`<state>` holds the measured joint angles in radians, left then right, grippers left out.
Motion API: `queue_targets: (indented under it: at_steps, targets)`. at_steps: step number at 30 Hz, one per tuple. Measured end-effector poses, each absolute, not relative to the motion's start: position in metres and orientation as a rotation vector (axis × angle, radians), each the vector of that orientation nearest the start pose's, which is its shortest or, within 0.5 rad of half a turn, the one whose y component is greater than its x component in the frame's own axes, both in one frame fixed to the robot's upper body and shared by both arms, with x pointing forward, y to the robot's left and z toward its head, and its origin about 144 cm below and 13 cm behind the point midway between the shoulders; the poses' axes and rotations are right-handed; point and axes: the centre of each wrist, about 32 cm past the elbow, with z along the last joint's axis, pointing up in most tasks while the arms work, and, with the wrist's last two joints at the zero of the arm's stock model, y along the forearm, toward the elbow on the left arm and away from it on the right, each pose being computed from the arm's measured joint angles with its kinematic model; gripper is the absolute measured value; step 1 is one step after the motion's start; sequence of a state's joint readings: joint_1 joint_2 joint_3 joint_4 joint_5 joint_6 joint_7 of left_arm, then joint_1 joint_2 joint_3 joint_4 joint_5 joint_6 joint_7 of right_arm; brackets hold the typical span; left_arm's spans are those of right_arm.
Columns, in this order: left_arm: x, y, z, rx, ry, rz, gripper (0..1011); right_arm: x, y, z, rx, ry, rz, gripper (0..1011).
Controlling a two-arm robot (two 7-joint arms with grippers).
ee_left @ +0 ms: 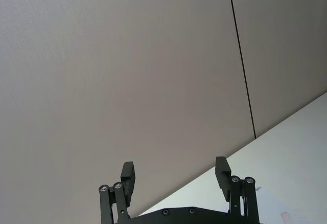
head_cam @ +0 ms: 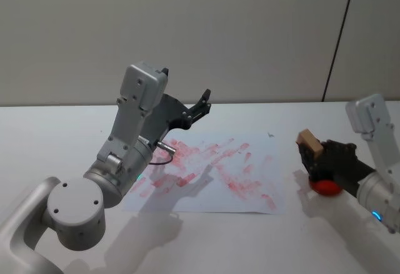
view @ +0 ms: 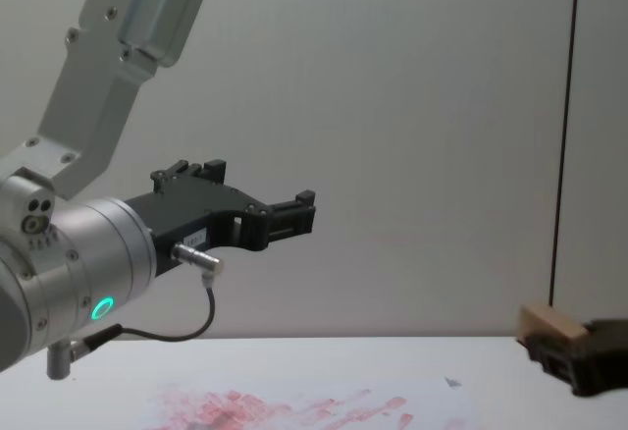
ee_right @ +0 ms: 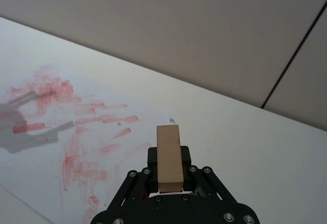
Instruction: Use the one hand to pick up the stamp and affix it onto the A4 paper.
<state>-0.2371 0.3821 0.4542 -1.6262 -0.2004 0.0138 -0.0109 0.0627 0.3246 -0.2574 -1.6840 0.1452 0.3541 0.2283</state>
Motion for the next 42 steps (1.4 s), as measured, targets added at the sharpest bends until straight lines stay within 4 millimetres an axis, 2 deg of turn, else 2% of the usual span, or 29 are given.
queue_targets:
  at_steps: [16,35,38,42]
  targets:
    - [0.492,0.198,1.204,0.061,-0.268,1.124,1001,0.463,-0.244,1.163,-0.443,0.092,-1.16,233]
    - [0.492,0.198,1.204,0.061,-0.268,1.124,1001,0.473,-0.236,1.15,-0.515,0.119,-1.157,233]
    - [0.492,0.198,1.204,0.061,-0.268,1.124,1001,0.474,-0.236,1.15,-0.52,0.12,-1.157,272]
    - [0.492,0.198,1.204,0.061,-0.268,1.124,1002,0.475,-0.235,1.149,-0.525,0.121,-1.157,381]
